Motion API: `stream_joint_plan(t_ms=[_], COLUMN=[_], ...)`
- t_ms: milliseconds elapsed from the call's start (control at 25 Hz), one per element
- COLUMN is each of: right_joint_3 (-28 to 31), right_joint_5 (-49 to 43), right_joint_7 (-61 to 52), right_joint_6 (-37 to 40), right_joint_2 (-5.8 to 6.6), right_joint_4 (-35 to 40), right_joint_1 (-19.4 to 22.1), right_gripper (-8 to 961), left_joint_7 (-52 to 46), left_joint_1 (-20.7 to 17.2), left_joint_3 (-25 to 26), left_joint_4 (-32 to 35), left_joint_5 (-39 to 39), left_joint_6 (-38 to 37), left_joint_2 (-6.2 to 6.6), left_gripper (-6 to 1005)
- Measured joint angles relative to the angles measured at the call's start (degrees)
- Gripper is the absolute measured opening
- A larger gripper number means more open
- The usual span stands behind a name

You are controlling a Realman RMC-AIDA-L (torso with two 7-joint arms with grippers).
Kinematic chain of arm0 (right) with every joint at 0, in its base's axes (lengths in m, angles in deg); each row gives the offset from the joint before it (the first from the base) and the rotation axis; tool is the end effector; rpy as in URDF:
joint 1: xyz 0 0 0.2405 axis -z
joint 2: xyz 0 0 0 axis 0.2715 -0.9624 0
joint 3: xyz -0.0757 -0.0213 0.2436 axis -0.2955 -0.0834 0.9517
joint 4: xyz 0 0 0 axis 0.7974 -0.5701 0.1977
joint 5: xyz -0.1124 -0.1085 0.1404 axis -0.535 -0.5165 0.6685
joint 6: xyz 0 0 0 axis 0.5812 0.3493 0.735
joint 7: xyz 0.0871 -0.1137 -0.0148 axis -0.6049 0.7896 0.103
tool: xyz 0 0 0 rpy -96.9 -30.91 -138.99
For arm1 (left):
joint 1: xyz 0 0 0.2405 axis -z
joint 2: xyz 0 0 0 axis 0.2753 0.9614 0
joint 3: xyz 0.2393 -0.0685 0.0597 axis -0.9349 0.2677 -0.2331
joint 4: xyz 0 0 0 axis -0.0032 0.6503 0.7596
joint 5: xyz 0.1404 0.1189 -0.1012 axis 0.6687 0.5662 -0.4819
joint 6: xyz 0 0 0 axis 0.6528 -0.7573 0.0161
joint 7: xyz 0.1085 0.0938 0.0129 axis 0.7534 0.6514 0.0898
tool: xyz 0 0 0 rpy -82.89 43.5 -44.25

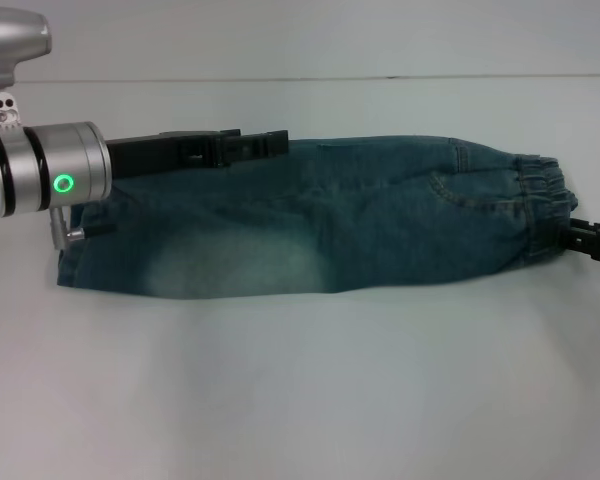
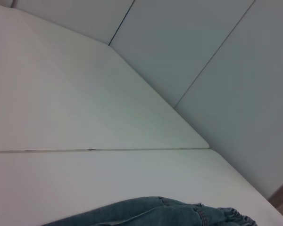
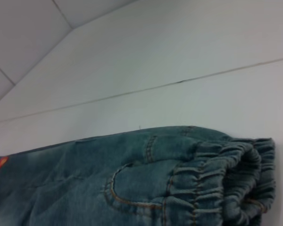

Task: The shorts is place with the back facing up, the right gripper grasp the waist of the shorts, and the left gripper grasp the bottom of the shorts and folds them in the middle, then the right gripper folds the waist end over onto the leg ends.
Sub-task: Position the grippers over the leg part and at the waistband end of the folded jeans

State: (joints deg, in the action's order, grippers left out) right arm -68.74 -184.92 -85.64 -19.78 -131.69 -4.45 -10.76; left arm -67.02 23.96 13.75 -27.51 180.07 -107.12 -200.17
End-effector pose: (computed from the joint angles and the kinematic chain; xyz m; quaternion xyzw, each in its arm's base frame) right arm 0.3631 0.3330 0.0348 -0.7987 0.4902 0.2062 0.2815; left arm -0.2130 0.3955 -0.0152 -0.8534 -0.4255 -0.2556 0.1593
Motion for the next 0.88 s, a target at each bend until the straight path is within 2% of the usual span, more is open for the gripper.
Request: stream_joint_plan(t_ms=[240,360,560,800,880], right_joint_3=[-0.31,-0.87,-2.29,-1.89,-1.85], right_joint_5=[0.00,0.00,0.01,0.15,0.32], right_joint_7=[-0.10,-0.03,-0.52,-1.96,-2.20], right_joint_6=[-0.02,0.04,0.05,0.19,0.21], right_joint_2=[0.23,0.27,0.29,0.39,0.40], right_joint_4=[0.03,0.01,-0.02,0.28,0.20], right_joint_1=[-0.51,-0.96,-1.54,-1.22,-1.01], right_gripper=[687,615,616,516,516], left_joint_7=[-0.03,-0.03,-0.04,-0.03,-0.03], left_joint_1=[-0.01,-0.02,0.18,0.37,0.44], left_joint_3=[0.00,0.00,0.00,0.00,0.06], left_joint_4=[0.00,-0.05,-0.10,-0.09,-0.08], left_joint_5=[0.00,0.00,0.00,0.00,-0.16], left_joint_6=[-0.17,-0.17,-0.13,0.09,0.18], left_joint_2=[-0.01,-0.01,-0.01,0.00,-0.01], left_gripper=[920,920,920,920,920])
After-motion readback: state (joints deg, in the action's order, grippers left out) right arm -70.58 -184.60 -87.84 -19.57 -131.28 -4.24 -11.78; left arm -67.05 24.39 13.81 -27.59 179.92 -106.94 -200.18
